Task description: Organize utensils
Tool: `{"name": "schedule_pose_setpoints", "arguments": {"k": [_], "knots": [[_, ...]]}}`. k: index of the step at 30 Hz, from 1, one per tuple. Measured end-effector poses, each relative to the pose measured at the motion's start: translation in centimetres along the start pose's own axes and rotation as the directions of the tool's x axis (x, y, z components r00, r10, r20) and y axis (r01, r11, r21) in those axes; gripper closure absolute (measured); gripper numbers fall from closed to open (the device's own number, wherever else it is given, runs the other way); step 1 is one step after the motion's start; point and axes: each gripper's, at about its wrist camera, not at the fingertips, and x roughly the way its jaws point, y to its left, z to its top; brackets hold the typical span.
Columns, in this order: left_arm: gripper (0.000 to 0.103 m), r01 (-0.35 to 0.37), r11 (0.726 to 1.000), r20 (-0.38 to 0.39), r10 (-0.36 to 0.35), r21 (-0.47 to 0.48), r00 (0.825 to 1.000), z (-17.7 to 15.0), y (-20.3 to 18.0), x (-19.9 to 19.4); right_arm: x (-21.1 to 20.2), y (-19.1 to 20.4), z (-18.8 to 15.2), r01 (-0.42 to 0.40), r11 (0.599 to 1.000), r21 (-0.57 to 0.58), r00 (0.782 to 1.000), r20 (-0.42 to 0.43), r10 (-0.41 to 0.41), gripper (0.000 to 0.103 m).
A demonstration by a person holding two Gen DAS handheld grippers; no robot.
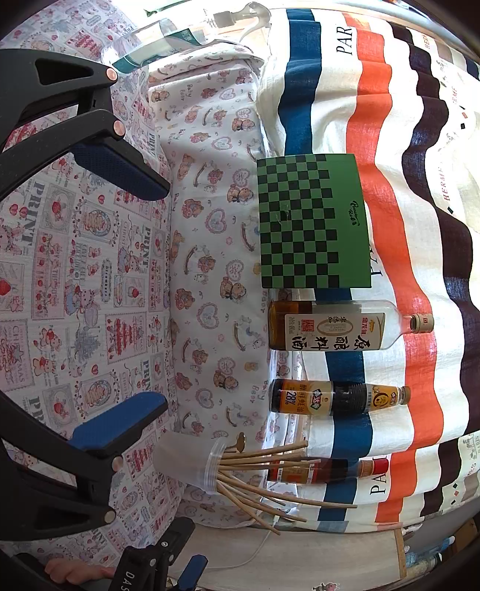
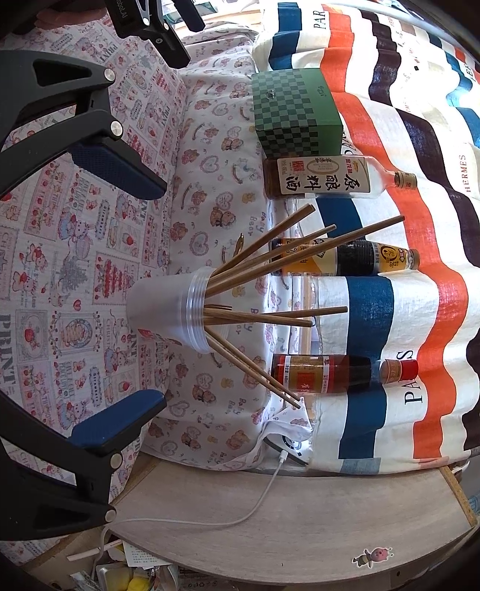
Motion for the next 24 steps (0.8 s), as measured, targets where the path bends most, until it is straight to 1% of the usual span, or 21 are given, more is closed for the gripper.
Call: {"name": "schedule_pose_setpoints", "arguments": {"k": [24], "knots": [[0.0,-0.008,1.0,-0.004,0.008,0.009,1.0,-0.01,-0.1,0.08,0.19,-0.02,-0.05,-0.002,1.0,-0.003,1.0,-0.003,0.002,0.0]]}}
